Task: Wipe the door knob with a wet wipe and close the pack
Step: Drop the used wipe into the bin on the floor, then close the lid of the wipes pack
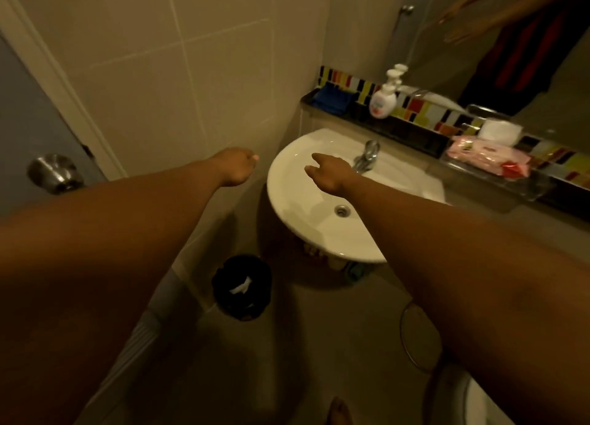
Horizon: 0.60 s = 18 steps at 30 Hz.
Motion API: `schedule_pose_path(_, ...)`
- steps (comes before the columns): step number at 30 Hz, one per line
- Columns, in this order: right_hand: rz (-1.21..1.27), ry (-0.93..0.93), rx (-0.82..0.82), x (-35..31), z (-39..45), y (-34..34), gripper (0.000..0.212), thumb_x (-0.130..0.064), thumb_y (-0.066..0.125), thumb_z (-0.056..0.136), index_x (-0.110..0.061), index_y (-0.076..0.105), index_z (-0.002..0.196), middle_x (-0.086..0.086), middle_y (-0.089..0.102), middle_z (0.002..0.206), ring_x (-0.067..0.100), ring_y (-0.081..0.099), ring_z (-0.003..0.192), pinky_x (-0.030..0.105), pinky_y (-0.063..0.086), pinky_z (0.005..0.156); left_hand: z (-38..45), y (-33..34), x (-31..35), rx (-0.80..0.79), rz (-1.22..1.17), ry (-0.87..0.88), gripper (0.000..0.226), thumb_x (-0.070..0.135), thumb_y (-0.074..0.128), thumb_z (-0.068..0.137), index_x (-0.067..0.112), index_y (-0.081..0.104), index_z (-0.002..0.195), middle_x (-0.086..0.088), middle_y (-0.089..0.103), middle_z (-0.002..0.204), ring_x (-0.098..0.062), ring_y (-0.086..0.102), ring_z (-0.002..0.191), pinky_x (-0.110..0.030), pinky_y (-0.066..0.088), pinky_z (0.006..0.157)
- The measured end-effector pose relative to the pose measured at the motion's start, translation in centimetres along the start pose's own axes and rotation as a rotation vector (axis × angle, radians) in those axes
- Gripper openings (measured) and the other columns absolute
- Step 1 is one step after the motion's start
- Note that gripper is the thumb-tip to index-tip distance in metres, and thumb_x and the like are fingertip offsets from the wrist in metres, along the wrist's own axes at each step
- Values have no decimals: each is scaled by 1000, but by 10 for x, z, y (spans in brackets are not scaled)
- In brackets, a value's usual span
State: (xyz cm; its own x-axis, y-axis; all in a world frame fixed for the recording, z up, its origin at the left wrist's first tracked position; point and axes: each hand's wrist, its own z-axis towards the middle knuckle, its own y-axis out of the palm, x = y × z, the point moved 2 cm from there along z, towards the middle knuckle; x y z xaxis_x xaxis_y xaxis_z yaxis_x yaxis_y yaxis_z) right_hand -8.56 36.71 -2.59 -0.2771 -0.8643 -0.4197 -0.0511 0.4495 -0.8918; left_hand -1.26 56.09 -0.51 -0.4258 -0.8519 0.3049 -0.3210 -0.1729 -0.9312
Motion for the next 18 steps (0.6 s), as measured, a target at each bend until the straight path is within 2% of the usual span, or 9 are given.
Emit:
schedule_pose_path(3,3,67,46,39,-15,-33,57,-38,36,103,-9,28,151,12,29,157,31,30,142,38,24,114,16,0,48,-8,4,54,49,30,26,105,2,47,139,-20,44,147,-34,42,134,-38,32,110)
schedule_pose_path(7,39,160,122,102,-28,-70,49,-36,41,100,-13,42,143,14,41,150,33,44,132,39,35,107,40,10,121,-43,6,141,51,34,25,105,5,46,141,-19,44,147,-34,42,133,-39,32,109)
schedule_pose_path(10,58,222,174,156,-38,-94,53,-38,42,101,-14,35,147,13,37,153,32,36,139,40,30,111,61,22,178,-60,12,204,51,34,25,105,7,41,145,-16,39,151,-32,38,137,-39,29,112)
schedule_pose_path(13,71,279,217,214,-41,-120,57,-37,44,100,-14,29,150,12,30,157,31,29,143,41,26,115,88,35,236,-46,-2,265,47,33,29,104,7,48,138,-19,46,146,-33,44,132,-39,34,108)
schedule_pose_path(15,61,301,230,251,-40,-140,55,-36,43,101,-12,31,149,15,34,154,33,33,141,41,28,113,107,41,276,-38,-20,299,46,33,30,104,6,53,134,-19,50,141,-34,48,128,-39,37,104)
schedule_pose_path(18,82,319,258,303,-33,-168,49,-33,43,101,-12,38,145,16,42,149,33,40,134,40,32,108,137,49,331,-47,-27,332,46,33,31,104,7,49,137,-18,49,143,-33,46,130,-39,36,106)
